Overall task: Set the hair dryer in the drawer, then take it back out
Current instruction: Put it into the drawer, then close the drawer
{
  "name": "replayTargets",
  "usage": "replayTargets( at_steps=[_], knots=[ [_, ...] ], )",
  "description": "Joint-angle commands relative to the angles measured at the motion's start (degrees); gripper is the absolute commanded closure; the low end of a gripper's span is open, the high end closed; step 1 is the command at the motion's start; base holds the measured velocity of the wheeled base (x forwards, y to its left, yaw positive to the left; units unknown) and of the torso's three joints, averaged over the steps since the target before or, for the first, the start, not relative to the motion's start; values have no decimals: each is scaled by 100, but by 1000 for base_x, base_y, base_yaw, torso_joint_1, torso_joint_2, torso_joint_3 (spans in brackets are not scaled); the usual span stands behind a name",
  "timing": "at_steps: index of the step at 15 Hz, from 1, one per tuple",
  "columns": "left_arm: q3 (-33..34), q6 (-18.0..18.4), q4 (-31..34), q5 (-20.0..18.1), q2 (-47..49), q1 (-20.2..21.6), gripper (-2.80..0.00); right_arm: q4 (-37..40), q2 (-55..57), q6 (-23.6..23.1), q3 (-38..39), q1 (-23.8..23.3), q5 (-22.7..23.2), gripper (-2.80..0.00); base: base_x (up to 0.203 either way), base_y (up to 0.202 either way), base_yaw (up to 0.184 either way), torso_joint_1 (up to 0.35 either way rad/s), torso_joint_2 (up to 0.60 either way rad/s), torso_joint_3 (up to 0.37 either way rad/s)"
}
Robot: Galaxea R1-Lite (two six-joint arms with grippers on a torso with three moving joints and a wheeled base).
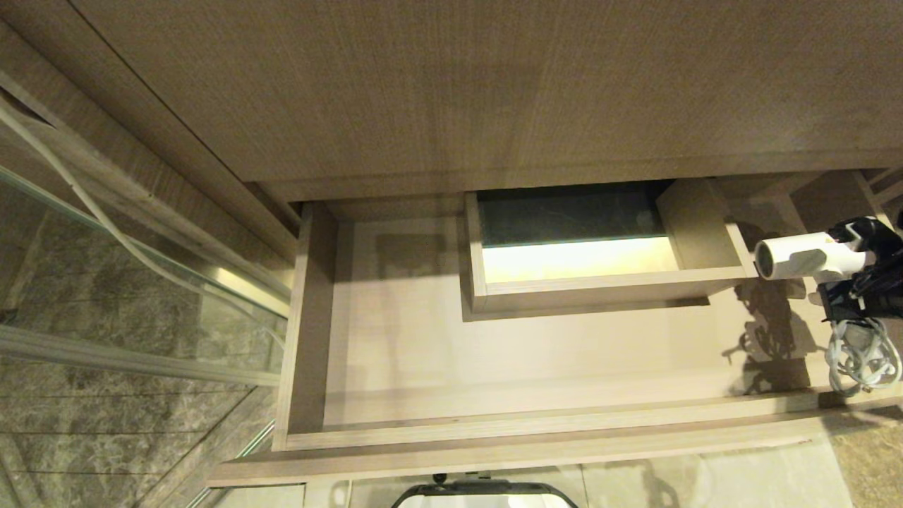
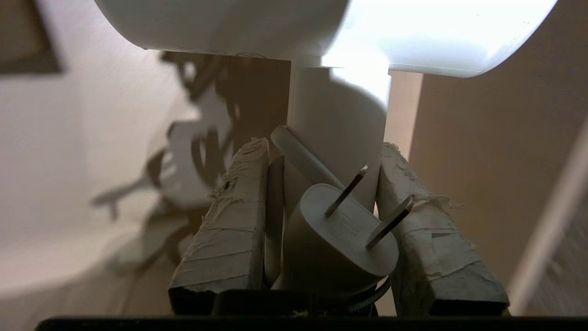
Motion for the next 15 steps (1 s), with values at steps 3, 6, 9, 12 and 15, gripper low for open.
replayTargets(
  at_steps=[3,6,9,12,15],
  knots=[
    [9,-1,2,1,-2,-2,0,-901,1124,-36,-321,26,8,-280,0,0,0,0,0,0],
    [9,-1,2,1,-2,-2,0,-796,765,-23,-284,66,-8,-280,0,0,0,0,0,0],
    [9,-1,2,1,-2,-2,0,-571,-221,97,-275,69,18,-280,0,0,0,0,0,0],
    [9,-1,2,1,-2,-2,0,-283,-1622,207,97,67,33,-280,0,0,0,0,0,0],
    [9,-1,2,1,-2,-2,0,282,-2974,244,612,45,40,-280,0,0,0,0,0,0]
  ],
)
